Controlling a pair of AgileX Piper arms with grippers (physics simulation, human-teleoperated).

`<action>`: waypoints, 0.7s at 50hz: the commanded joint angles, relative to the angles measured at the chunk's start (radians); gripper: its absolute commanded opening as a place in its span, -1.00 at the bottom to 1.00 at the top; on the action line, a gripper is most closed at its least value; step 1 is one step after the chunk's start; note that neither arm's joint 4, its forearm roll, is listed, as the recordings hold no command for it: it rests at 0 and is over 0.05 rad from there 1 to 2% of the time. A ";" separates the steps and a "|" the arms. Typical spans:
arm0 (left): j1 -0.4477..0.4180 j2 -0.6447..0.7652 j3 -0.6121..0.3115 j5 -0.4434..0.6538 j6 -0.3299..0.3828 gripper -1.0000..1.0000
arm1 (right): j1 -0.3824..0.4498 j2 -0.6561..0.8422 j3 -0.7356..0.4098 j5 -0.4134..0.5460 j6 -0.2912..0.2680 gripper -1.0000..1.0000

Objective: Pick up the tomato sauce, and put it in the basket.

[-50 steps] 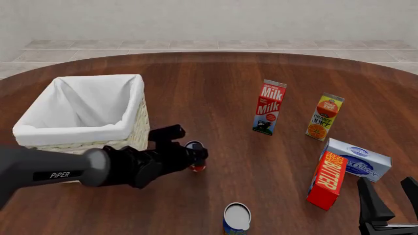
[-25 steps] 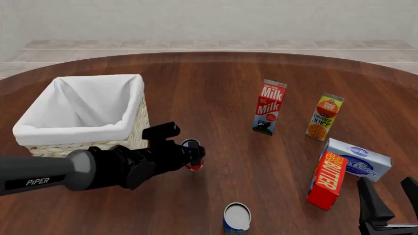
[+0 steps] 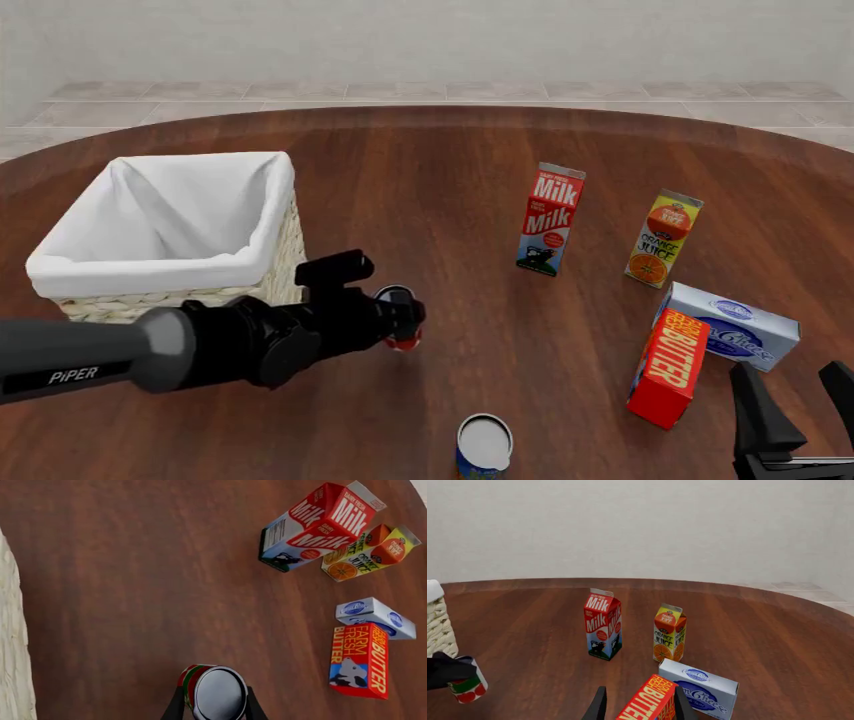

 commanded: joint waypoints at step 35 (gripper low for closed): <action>-0.067 -0.288 0.062 0.146 -0.023 -1.00 | -0.003 -0.005 0.001 0.004 0.000 1.00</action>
